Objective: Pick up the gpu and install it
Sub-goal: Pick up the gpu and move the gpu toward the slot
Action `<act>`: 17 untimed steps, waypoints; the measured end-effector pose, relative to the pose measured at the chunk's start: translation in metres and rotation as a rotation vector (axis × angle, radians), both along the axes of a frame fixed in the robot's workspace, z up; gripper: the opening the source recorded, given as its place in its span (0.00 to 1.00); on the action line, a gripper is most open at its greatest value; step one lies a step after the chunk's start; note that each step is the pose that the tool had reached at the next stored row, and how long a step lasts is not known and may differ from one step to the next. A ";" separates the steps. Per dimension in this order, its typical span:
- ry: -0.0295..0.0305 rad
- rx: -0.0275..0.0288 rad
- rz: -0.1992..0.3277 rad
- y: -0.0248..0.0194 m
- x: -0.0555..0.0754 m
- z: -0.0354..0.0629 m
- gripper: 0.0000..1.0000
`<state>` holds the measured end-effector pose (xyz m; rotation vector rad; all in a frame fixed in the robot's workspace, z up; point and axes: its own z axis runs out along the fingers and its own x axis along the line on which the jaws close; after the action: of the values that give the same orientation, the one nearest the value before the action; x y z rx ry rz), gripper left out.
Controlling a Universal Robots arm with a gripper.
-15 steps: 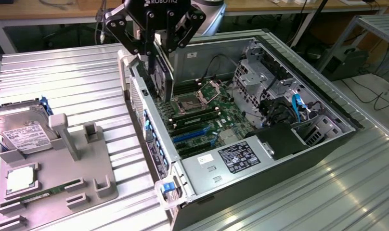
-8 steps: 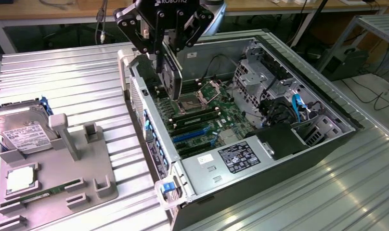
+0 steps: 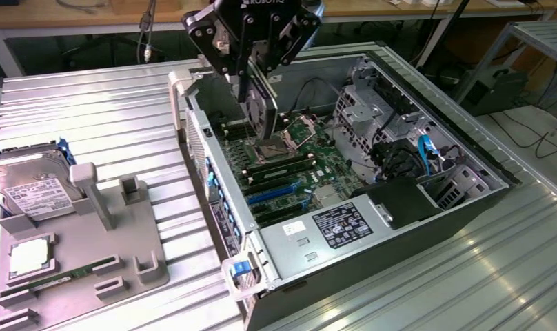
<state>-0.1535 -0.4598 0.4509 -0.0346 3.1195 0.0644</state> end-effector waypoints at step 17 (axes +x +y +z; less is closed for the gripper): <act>0.0000 0.0002 0.033 0.0001 0.035 0.0000 0.28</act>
<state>-0.1183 -0.4597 0.4509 -0.0861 3.1192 0.0652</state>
